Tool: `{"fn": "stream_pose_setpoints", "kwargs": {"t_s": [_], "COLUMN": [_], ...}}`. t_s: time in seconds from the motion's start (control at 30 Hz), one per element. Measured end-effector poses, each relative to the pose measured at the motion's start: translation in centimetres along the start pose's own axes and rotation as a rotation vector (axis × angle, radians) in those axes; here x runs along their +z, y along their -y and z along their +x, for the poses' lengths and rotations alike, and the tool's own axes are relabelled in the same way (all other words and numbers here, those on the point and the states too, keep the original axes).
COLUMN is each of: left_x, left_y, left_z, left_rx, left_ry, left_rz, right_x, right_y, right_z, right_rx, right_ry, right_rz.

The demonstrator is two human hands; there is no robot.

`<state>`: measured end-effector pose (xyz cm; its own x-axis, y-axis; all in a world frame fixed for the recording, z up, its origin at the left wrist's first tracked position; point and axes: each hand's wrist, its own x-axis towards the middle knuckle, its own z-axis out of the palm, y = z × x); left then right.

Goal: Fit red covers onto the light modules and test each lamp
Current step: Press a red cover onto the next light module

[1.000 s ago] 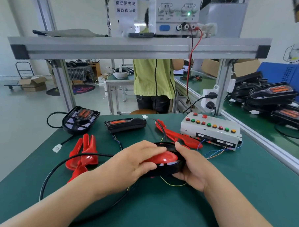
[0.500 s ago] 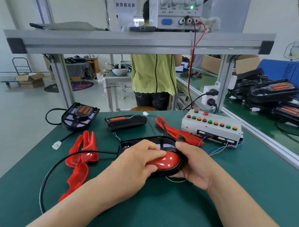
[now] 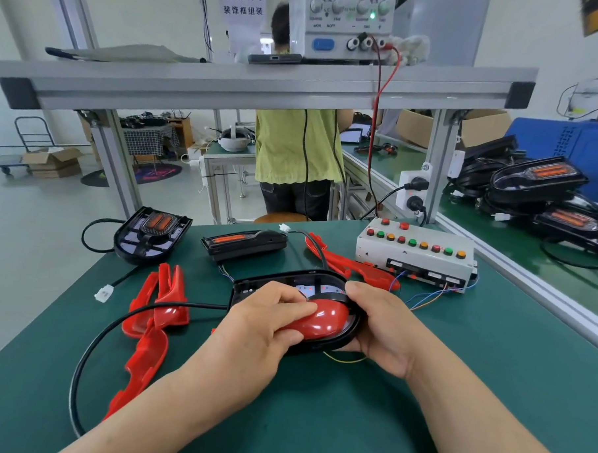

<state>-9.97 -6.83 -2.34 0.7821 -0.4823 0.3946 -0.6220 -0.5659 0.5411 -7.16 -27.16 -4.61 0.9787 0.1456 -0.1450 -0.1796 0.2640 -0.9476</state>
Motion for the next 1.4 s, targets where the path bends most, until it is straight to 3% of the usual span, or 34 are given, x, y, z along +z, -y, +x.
{"fn": "stream_pose_setpoints", "kwargs": {"t_s": [0.43,0.63,0.83,0.97,1.07,1.13,1.2,1.27,1.4], "left_x": [1.9,2.0,2.1,0.9,-1.7,-4.1,-5.7,-6.0,-5.2], "left_y": [0.1,-0.2,0.3,0.2,1.2,2.5,3.9,5.0,5.5], "left_z": [-0.5,-0.3,0.2,0.6,1.3,1.6,1.6,1.4,1.1], "left_rx": [0.001,-0.135,-0.194,-0.085,0.017,-0.156,-0.399,-0.564,-0.643], "left_ry": [-0.094,-0.133,-0.116,-0.082,-0.304,-0.42,-0.36,-0.167,0.181], "left_rz": [-0.002,-0.178,-0.193,-0.157,-0.086,-0.066,-0.097,-0.207,-0.545], "right_x": [0.5,0.3,0.3,0.6,0.1,-0.3,-0.5,-0.6,-0.8], "right_y": [-0.1,-0.3,-0.9,-0.9,-0.5,-0.2,-0.1,-0.1,0.0], "right_z": [-0.4,-0.2,0.1,0.3,0.2,0.2,0.2,0.4,0.5], "right_rx": [-0.041,-0.041,-0.087,-0.104,-0.11,-0.115,-0.121,-0.136,-0.164], "right_ry": [0.016,0.116,0.06,0.019,0.036,0.048,0.041,0.03,0.028], "right_rz": [-0.005,-0.07,-0.136,-0.08,0.016,0.046,0.055,0.073,0.098]}}
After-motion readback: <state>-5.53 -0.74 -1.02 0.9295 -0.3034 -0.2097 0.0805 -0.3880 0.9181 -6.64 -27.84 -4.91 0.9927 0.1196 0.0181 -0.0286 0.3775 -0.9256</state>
